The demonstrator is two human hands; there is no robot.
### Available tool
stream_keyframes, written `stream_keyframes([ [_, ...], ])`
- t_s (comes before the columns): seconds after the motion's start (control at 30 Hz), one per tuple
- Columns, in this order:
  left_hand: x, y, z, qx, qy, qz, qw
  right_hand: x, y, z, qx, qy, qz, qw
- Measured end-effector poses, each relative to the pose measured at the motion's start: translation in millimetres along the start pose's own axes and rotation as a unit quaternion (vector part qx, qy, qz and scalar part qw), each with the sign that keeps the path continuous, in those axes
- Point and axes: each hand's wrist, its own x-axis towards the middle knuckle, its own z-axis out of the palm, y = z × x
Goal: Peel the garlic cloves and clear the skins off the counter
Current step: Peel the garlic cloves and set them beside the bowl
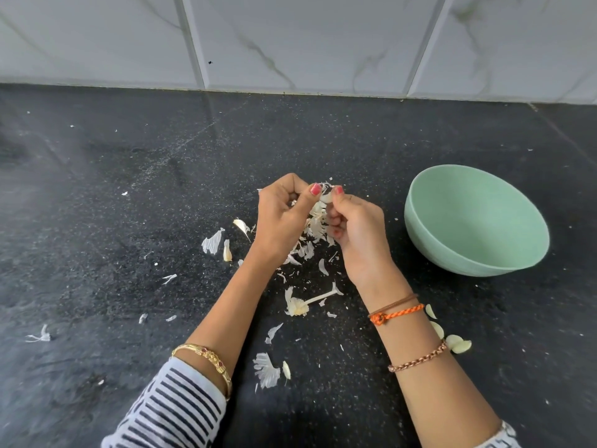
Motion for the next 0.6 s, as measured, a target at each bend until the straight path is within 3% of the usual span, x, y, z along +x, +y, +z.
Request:
stream_keyframes([
  [0.07, 0, -2, 1, 0.004, 0.012, -0.016, 1.0, 0, 2, 1, -0.027, 0.008, -0.027, 0.999],
  [0.13, 1, -3, 3, 0.014, 0.029, -0.025, 0.999, 0, 8, 3, -0.152, 0.058, -0.185, 0.969],
  [0.2, 1, -3, 6, 0.015, 0.041, -0.026, 0.999, 2, 17, 3, -0.265, 0.109, -0.368, 0.884],
  [0.27, -1, -1, 9, 0.017, 0.054, -0.023, 0.998, 6, 23, 0, -0.333, 0.132, -0.481, 0.8],
  [0.33, -2, 2, 11, 0.005, 0.063, -0.033, 0.997, 10, 25, -2, -0.391, 0.148, -0.55, 0.723],
  [0.4, -1, 4, 13, -0.023, 0.059, -0.069, 0.996, 10, 26, -2, -0.409, 0.162, -0.572, 0.693],
  [0.43, 0, 6, 13, -0.042, 0.046, -0.093, 0.994, 9, 26, -1, -0.393, 0.17, -0.559, 0.71],
  [0.6, 5, 10, 8, -0.154, -0.065, -0.221, 0.961, -2, 21, 7, -0.179, 0.131, -0.361, 0.906],
])
